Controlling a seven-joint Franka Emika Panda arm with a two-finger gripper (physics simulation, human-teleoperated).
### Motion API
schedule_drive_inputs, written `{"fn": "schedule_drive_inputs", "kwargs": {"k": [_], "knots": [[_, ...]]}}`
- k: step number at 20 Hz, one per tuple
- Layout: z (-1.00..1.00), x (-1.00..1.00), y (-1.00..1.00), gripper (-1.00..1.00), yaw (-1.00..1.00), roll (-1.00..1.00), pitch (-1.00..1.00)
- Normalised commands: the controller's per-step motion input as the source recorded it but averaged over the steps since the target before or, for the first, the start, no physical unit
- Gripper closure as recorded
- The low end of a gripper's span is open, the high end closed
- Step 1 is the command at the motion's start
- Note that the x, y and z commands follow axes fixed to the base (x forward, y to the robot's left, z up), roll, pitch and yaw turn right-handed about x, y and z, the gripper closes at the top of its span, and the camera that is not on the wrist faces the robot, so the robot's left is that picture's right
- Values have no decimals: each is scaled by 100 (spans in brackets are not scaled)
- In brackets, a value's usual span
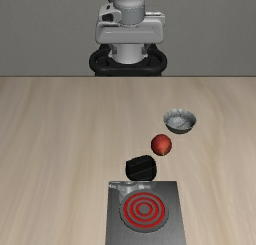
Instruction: Pick up the onion and place it on the akita black bowl with the stove turned on
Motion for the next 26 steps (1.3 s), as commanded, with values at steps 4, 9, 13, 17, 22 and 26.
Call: {"fn": "schedule_drive_inputs", "kwargs": {"k": [4,9,13,17,22,26], "knots": [[0,100,0,-100,0,0,0],[0,80,20,-100,0,0,0],[0,0,100,-100,0,0,0],[0,50,50,-100,0,0,0],[0,80,20,-100,0,0,0],[0,25,-25,-100,0,0,0]]}}
